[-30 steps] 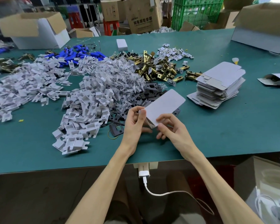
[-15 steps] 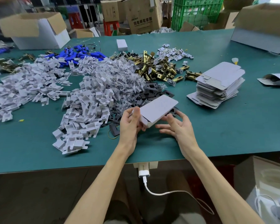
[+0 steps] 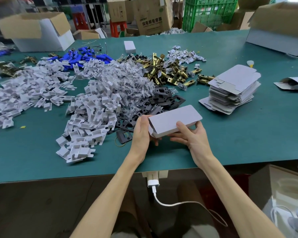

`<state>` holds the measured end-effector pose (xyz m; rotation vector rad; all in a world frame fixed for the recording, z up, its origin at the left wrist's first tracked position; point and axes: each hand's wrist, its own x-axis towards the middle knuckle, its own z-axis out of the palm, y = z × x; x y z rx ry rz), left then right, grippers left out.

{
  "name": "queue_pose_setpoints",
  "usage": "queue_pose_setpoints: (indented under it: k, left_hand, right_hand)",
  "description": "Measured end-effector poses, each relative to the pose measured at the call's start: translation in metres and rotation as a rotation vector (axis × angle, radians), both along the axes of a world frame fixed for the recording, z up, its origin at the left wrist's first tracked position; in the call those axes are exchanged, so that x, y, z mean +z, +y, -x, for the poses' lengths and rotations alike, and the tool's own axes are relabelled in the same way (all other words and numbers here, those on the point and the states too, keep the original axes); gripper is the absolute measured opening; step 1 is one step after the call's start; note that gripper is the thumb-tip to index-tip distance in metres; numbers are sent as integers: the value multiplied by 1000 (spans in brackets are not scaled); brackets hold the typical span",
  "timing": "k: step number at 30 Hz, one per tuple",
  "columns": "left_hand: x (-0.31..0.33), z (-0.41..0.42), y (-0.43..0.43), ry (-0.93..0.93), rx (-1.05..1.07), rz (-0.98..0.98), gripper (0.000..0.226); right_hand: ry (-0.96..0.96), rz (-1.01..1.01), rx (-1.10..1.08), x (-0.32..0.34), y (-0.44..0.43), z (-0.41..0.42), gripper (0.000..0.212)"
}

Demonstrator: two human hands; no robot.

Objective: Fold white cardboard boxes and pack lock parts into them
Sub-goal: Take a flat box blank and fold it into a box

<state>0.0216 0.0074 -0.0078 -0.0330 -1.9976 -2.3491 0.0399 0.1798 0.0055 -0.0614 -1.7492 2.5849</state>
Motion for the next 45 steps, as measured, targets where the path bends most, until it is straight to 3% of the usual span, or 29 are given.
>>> queue_pose_setpoints:
  k: [10,25,30,35,39,45]
  left_hand:
    - [0,2,0,-40,22,19,43]
    - [-2,2,-2,-32,8,50,40]
    - [-2,3,-3,-49,76,96,40]
    - [2,1,-2,-46,28,28,56]
    - [6,-1,-3,-38,-43,36,46]
    - [15,-1,-9,-125,-141,-137,46]
  right_hand:
    - [43,-53,-21,-1,1,-4,51]
    - [59,-34,3,-7,4,-2,56]
    - [83,-142,29,-9,1,-3,58]
    - [134,-239,35,-9,-2,-5,56]
    - [143,-230,20,-9,1,-5,52]
    - [116,-152,-9,-9,1,-3,58]
